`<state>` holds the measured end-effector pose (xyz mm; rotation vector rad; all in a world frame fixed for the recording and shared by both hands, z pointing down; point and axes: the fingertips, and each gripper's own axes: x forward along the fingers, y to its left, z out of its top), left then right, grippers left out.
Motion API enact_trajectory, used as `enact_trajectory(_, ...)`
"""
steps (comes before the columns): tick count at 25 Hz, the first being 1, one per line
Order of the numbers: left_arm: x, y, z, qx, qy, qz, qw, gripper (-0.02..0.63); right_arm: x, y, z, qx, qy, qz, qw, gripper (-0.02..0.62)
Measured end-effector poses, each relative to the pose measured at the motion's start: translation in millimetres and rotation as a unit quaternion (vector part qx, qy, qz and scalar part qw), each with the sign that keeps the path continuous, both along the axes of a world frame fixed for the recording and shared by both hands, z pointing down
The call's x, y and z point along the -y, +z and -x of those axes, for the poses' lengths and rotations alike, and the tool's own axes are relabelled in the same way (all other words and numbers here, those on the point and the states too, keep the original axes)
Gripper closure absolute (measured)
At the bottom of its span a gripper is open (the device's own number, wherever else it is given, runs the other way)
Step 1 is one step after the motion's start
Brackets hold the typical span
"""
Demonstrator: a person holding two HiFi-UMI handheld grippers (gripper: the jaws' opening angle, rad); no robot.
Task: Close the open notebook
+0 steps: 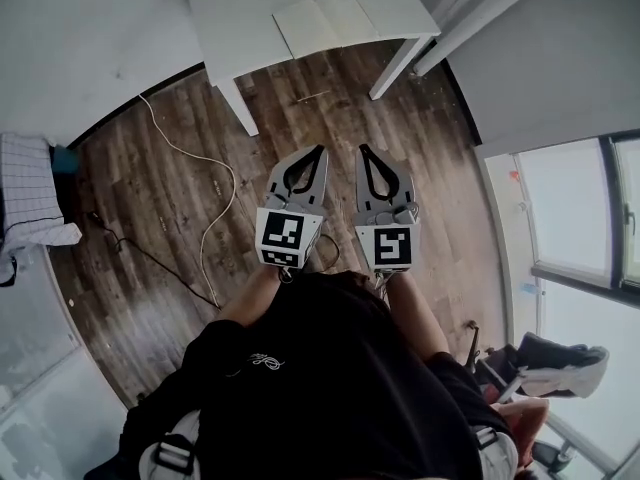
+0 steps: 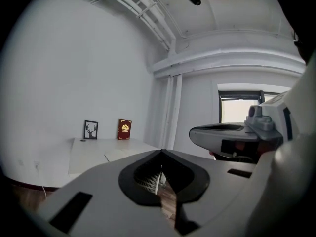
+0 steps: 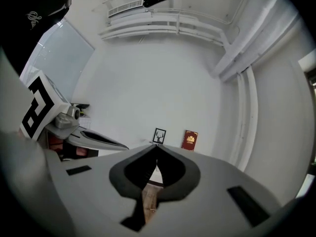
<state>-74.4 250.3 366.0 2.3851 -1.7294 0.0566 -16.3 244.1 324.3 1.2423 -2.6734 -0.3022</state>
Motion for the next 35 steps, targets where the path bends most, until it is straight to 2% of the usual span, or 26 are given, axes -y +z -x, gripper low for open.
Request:
enact_trajectory(4, 22.2, 13.5, 29.5, -0.008, -0.006, 0.018, 0.9998, 0.603, 17.1, 1.2, 25.4, -0.015, -0.001, 0.001, 1.0, 0.572)
enact_trajectory(8, 40.5, 24.3, 38.4, -0.013, -0.017, 0.028, 0.9994, 0.603, 34.5, 9.3, 30.3, -0.038, -0.009, 0.007, 0.999, 0.572)
enact_trajectory(12, 65.4, 28.2, 41.9, -0.008, -0.024, 0.037, 0.999, 0.603, 60.5, 14.5, 33.4, -0.023, -0.013, 0.016, 1.0, 0.572)
enact_trajectory(21, 141.7, 33.3, 39.9, 0.018, -0.096, 0.045, 0.9942, 0.603, 152.6, 23.6, 27.6, -0.013, -0.086, 0.011, 0.996, 0.572)
enact_trajectory(29, 218.1, 61.2, 18.4, -0.002, -0.194, 0.08, 0.9778, 0.603, 233.3, 40.2, -17.7, -0.031, -0.154, 0.034, 0.987, 0.572)
enact_trajectory(35, 240.5, 89.2, 25.4, -0.027, -0.251, 0.11, 0.9614, 0.603, 272.2, 66.8, -19.2, -0.034, -0.186, 0.066, 0.98, 0.572)
